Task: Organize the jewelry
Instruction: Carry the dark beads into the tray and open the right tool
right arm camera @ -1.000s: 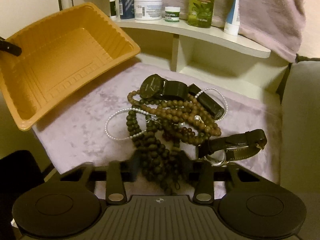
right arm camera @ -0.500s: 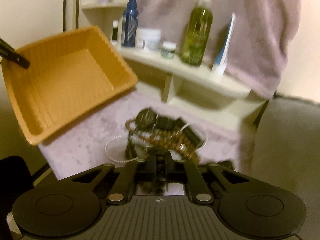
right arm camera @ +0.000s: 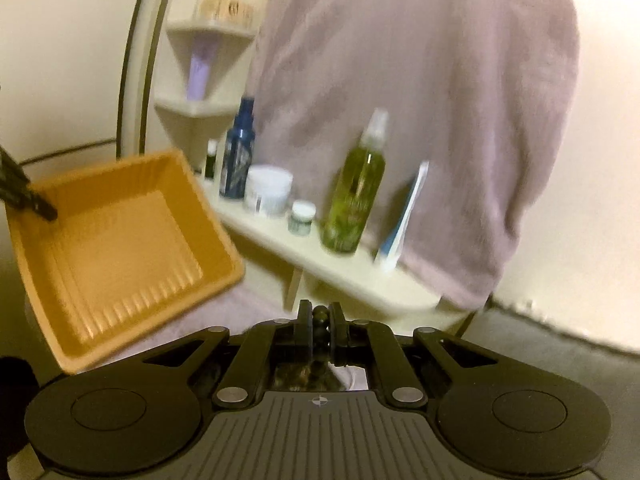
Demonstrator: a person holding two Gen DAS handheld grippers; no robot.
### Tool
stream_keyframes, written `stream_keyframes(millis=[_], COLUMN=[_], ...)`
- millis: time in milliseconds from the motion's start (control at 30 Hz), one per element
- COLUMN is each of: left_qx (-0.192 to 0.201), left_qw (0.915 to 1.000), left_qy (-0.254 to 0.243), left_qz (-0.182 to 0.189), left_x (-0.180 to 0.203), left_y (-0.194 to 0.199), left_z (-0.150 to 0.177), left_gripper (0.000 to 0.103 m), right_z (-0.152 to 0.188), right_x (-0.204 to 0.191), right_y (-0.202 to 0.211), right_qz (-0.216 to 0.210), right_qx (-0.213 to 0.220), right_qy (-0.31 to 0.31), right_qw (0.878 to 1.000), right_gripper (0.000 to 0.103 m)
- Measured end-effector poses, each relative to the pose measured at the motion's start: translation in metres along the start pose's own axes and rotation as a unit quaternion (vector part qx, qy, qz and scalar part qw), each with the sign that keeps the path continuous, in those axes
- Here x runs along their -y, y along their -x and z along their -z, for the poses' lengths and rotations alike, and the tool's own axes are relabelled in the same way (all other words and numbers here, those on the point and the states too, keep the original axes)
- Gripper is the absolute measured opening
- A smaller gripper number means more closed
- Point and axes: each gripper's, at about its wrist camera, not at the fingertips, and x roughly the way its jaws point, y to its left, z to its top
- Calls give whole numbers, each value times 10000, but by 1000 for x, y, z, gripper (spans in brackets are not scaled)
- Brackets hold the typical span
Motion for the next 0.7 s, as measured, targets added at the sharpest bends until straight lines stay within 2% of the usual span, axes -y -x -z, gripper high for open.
stream_keyframes(millis=[300, 700], left_qx=[56, 100], left_qw=[10000, 9999], left_qy=[-24, -35], left_qz=[47, 111], left_x=[-2, -4], left_y=[-1, -2], left_z=[0, 0], left_gripper=[10, 10], right_z=[-57, -147], right_x=[0, -29], right_y=[26, 38], right_qz=[-21, -482], right_qx=[790, 1748], right_qy=[159, 382], right_qw=[9967, 9827], right_gripper=[7, 7])
